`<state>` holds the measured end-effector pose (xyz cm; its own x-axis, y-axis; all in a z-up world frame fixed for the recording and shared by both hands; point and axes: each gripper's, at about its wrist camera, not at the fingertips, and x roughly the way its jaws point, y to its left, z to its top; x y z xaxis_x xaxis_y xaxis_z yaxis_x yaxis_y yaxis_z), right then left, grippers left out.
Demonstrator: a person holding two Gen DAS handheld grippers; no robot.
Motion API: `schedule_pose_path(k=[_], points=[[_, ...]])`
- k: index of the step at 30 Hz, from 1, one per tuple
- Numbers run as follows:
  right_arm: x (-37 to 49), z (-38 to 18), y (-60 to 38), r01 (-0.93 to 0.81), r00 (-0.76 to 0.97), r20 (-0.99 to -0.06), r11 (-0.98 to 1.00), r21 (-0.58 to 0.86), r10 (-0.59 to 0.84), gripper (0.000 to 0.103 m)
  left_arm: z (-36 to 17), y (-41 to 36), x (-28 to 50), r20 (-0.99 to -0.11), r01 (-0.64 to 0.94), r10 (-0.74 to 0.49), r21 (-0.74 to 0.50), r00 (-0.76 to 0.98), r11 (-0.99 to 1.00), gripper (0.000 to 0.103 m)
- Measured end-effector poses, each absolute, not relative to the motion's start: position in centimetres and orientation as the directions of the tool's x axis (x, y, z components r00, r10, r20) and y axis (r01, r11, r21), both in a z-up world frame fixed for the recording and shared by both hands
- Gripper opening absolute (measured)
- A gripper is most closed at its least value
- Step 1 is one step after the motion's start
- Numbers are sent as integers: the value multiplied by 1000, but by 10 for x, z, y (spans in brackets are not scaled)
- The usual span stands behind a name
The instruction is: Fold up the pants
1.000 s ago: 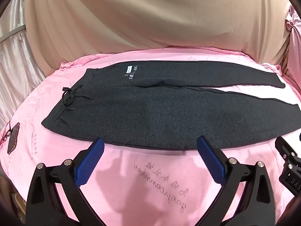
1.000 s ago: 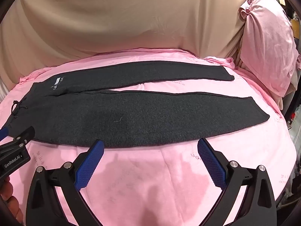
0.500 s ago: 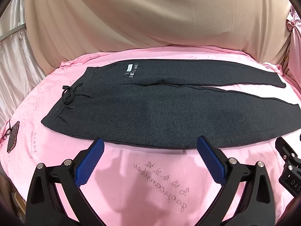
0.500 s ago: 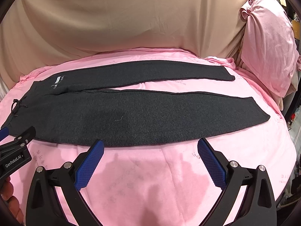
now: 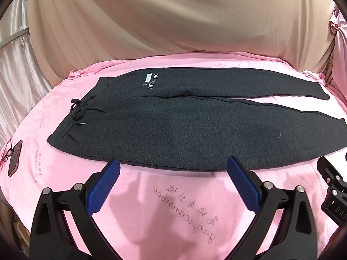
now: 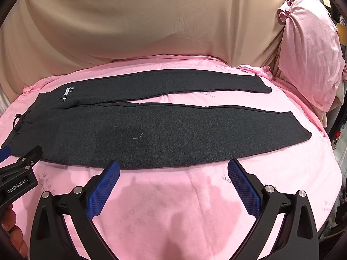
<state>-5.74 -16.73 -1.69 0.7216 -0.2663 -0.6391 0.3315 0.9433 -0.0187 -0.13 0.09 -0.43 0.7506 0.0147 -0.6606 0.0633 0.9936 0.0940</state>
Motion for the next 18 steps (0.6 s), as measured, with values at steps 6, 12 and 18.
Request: schedule_pose_path(k=[6,12,18], points=[[-57,-18,-167,332,721,-639,943,-19,-267,98,-5,1,0,-663,64,17,98,748,993,97],[-57,-18,-167,334,721,-639,942,-19,-268,98,-6,-1,0,-662,64,18,100,749,993,97],[-57,-17,-167,332,721,-641,943,-17,-265,98,-6,-1,0,-663,63,20,100,748,993,97]])
